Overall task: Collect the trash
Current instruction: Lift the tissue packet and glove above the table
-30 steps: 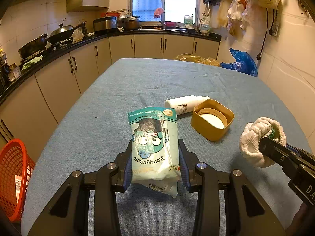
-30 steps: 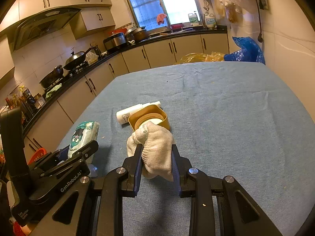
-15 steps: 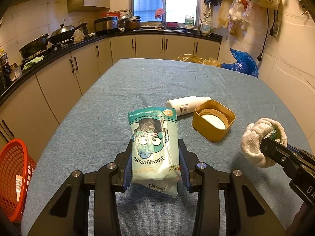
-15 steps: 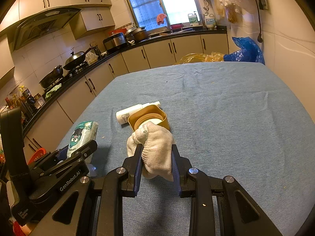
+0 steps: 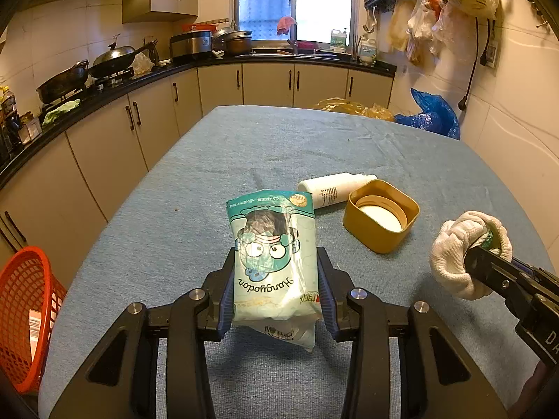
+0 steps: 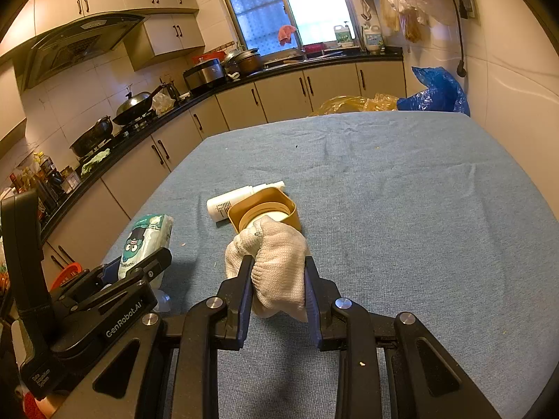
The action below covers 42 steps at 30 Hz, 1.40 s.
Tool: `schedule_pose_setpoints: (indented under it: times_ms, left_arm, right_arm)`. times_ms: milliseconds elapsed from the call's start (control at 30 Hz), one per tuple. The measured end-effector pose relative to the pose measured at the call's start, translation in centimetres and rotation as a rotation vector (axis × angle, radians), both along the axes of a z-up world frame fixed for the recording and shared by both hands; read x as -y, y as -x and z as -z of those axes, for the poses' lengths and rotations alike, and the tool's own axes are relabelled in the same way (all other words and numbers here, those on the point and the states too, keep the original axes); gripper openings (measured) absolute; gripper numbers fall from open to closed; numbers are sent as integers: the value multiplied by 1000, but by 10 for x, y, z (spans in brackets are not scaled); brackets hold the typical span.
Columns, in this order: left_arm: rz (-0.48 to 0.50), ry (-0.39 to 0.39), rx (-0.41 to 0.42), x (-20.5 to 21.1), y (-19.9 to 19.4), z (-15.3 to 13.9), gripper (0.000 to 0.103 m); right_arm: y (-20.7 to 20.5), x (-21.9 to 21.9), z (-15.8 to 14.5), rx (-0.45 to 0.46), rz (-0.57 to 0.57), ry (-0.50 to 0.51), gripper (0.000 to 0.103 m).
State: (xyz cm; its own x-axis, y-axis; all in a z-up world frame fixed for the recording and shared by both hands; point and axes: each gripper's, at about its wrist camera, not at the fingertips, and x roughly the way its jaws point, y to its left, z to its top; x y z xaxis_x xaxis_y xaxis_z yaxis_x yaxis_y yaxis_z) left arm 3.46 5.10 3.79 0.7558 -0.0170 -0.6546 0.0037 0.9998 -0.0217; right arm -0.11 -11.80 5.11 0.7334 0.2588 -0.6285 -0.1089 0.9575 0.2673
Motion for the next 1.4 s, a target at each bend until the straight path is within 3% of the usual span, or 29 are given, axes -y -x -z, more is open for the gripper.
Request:
schedule_pose_setpoints:
  times_ms: [1067, 1400]
  left_arm:
    - [-7, -5, 8, -4, 0, -3, 40]
    - [-26, -13, 25, -5, 12, -18, 40]
  right_arm:
    - [4, 3, -8, 14, 6, -9, 29]
    - [5, 2, -9, 23, 34, 8, 29]
